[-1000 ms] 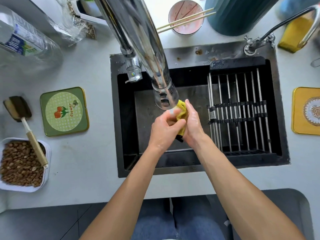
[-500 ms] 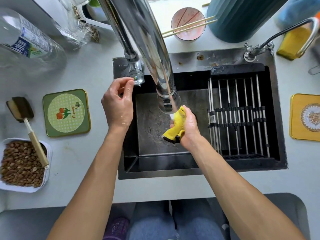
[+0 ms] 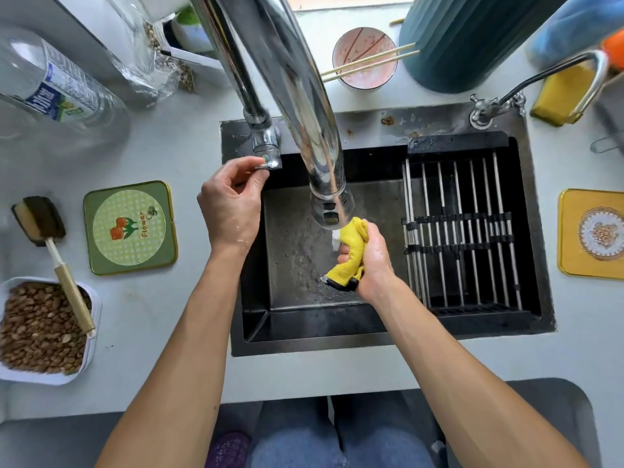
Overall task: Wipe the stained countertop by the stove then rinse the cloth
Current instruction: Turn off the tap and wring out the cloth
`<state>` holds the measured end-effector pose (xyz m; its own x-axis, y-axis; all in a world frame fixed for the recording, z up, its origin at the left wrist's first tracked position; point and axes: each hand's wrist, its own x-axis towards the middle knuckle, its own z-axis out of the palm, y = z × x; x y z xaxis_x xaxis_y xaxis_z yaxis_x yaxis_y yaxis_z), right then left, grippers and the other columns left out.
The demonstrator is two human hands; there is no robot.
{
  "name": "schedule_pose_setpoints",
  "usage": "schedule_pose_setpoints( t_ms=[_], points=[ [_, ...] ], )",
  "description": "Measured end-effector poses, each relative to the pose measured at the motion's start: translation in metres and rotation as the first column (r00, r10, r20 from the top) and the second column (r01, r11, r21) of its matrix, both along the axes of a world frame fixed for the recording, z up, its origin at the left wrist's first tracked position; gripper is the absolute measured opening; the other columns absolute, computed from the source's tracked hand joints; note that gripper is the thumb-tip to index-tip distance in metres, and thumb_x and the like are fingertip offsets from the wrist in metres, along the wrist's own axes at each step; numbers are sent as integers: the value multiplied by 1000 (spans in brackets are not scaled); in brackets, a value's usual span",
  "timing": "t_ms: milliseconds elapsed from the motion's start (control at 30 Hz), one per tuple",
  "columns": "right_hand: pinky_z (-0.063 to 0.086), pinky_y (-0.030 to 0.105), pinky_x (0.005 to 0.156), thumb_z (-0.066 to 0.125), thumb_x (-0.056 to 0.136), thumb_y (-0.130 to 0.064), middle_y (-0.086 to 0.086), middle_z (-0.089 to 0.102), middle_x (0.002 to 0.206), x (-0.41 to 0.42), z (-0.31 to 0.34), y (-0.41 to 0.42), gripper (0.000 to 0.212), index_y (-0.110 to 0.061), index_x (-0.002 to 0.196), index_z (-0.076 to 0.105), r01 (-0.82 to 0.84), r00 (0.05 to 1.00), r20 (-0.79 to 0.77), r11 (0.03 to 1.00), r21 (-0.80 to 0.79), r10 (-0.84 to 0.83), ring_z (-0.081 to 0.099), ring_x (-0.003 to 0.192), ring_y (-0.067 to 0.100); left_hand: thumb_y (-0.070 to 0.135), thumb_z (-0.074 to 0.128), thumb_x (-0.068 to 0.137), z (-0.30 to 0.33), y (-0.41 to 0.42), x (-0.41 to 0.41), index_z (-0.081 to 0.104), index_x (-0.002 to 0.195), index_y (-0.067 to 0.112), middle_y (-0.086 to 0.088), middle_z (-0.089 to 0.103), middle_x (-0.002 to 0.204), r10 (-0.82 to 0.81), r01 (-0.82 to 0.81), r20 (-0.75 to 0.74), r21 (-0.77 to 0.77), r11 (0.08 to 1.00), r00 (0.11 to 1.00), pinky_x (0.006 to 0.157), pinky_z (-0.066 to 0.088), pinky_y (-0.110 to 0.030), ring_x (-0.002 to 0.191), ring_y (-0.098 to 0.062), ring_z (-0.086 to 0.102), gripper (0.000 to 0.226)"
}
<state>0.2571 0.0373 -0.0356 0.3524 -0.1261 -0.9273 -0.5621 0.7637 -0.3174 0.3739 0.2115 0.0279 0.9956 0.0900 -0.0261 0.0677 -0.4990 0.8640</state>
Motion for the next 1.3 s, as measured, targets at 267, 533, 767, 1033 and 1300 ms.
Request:
schedule_pose_setpoints(
  t_ms=[267,533,767,1033,1300],
  points=[
    [43,22,44,49,104,-48,1,56,63,-8,-1,0,43,-15,86,70,9,1000,-19,1000,-3,-9,50,45,13,27,78,93,6,0,21,78,107,22,17,72,92,-38,36,32,60,998,999,77,49,-5,76,12,66,14],
    [56,39,80,42,107,-60,9,74,90,-12,7,4,58,-13,112,75,37,993,108,999,35,-41,70,76,23,30,79,94,-31,-18,-46,61,141,13,-7,71,129,20,-123,-450,-202,972,893,103,57,-32,104,-5,71,54],
    [50,52,114,37,104,-69,17,73,126,-15,38,8,77,-6,141,62,-270,922,288,963,4,258,69,122,29,65,81,82,-57,-35,-99,70,123,35,4,79,119,-581,187,-693,-561,807,427,94,63,-46,112,-17,75,52],
    [59,46,95,51,100,-32,-2,77,114,-32,57,-35,26,-26,119,69,-601,441,-178,143,-786,879,71,106,15,12,69,90,-53,-17,-90,77,105,17,-6,72,93,-703,-131,-697,-717,685,143,90,62,-49,89,-22,73,18],
    [36,43,124,71,94,-17,18,24,171,-41,5,-40,70,-23,157,43,11,32,-285,-285,-958,958,29,158,33,24,83,89,-36,-14,-96,55,95,20,6,46,71,-864,-308,-497,-813,495,-76,68,48,-27,66,-10,45,29]
  ],
)
